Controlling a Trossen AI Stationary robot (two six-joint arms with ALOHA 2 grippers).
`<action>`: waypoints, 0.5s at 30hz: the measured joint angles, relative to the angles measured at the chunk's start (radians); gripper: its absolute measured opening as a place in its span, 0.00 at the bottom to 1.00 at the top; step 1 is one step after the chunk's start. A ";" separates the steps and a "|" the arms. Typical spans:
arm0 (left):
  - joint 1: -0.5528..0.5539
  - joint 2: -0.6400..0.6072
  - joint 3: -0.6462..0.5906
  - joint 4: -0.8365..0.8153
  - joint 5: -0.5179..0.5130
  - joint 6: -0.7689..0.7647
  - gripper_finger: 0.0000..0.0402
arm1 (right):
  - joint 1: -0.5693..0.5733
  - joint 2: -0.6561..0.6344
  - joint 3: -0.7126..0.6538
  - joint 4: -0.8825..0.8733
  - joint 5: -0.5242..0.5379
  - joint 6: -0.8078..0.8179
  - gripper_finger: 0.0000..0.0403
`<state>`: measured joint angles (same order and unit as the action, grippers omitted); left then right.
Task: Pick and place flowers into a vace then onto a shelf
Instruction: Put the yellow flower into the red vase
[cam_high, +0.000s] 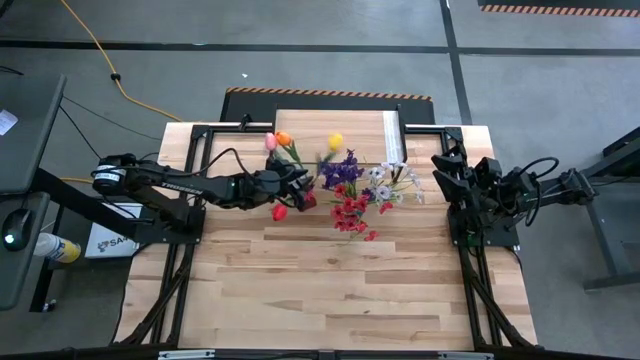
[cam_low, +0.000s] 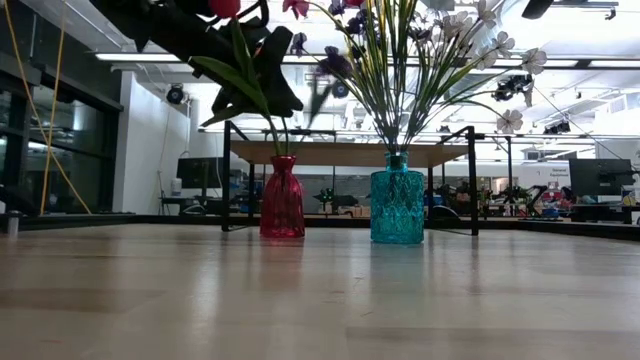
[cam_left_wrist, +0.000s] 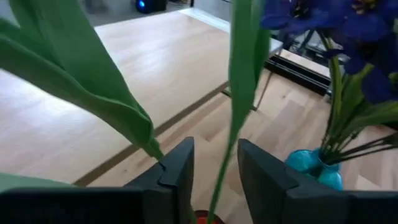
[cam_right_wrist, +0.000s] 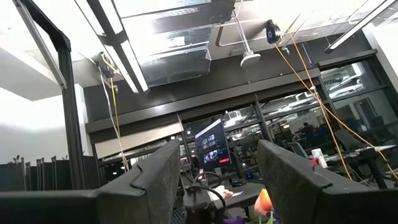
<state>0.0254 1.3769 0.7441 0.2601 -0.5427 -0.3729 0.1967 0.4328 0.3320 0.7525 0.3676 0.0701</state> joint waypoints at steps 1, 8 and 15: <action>0.000 0.000 0.000 -0.001 0.010 -0.002 0.40 | 0.000 0.000 0.000 0.000 0.000 0.000 0.51; 0.000 0.000 0.000 -0.001 0.058 -0.002 0.43 | 0.000 0.000 0.000 0.000 0.000 0.000 0.51; 0.000 -0.059 0.002 -0.002 0.053 0.021 0.43 | 0.000 0.000 0.000 0.000 -0.001 0.000 0.51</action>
<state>0.0254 1.3179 0.7456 0.2584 -0.4900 -0.3521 0.1969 0.4328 0.3317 0.7521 0.3668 0.0704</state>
